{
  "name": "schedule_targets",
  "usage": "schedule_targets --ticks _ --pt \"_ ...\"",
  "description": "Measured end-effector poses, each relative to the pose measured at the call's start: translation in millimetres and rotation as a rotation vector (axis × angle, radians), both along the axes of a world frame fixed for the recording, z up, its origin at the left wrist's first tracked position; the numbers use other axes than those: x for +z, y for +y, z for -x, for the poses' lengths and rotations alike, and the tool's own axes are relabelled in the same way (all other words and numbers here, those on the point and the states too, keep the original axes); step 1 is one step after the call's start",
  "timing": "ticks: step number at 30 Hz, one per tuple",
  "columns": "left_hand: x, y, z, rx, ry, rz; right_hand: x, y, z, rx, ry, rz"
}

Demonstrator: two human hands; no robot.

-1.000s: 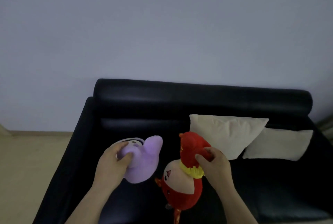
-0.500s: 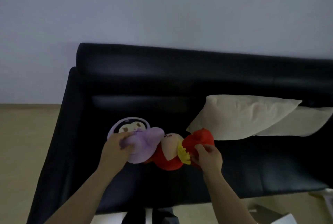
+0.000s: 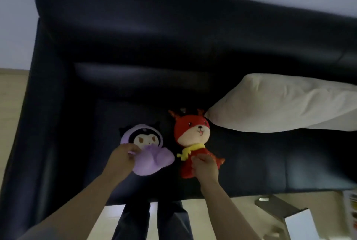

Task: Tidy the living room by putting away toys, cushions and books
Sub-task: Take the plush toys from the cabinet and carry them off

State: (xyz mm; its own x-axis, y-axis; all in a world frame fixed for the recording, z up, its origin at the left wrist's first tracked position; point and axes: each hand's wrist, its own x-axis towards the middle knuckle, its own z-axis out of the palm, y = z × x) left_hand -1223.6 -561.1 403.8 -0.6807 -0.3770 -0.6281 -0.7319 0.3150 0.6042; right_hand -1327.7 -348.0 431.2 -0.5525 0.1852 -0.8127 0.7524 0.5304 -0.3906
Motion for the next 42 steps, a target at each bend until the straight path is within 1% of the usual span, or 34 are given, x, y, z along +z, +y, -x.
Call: schedule_targets --ticks 3,7,9,12,14,19,22,25,30,33,35,40,42 --pt "-18.3 0.9 -0.7 0.013 -0.093 -0.027 -3.6 4.4 8.6 0.089 0.044 -0.047" --pt "-44.9 2.0 -4.5 -0.077 -0.181 -0.019 -27.9 7.5 14.2 0.214 0.055 -0.078" --pt "-56.6 2.7 -10.6 -0.13 -0.189 0.001 -38.2 6.9 16.4 0.238 0.069 -0.087" --pt "-73.2 0.6 -17.0 -0.12 -0.155 0.042 -54.0 4.8 23.3 0.295 0.09 -0.134" --pt "-79.4 -0.5 -16.9 -0.16 -0.134 0.073 -62.1 2.4 30.6 0.32 0.093 -0.145" --pt "-109.6 0.1 -14.0 -0.338 -0.253 0.171 -103.8 -8.9 50.5 0.405 0.034 -0.222" --pt "-126.7 1.5 -9.4 -0.353 -0.292 0.135 -126.2 -14.6 63.2 0.432 0.017 -0.281" --pt "-132.5 1.4 -0.7 -0.352 -0.307 0.111 -139.1 -17.8 73.1 0.435 0.033 -0.288" --pt "-132.5 -1.2 8.2 -0.351 -0.262 0.202 -136.1 -14.1 71.4 0.394 0.133 -0.304" --pt "-121.2 -4.8 9.7 -0.276 -0.226 0.244 -122.7 -12.4 66.8 0.364 0.19 -0.253" --pt "-107.2 -13.2 17.2 -0.273 -0.198 0.291 -110.2 -16.5 67.7 0.326 0.25 -0.213" --pt "-54.4 -46.9 61.6 -0.235 -0.029 0.411 -76.7 -40.9 84.2 0.234 0.488 -0.113" --pt "-36.8 -61.4 82.1 -0.217 0.068 0.461 -65.8 -54.0 95.8 0.195 0.586 -0.08"
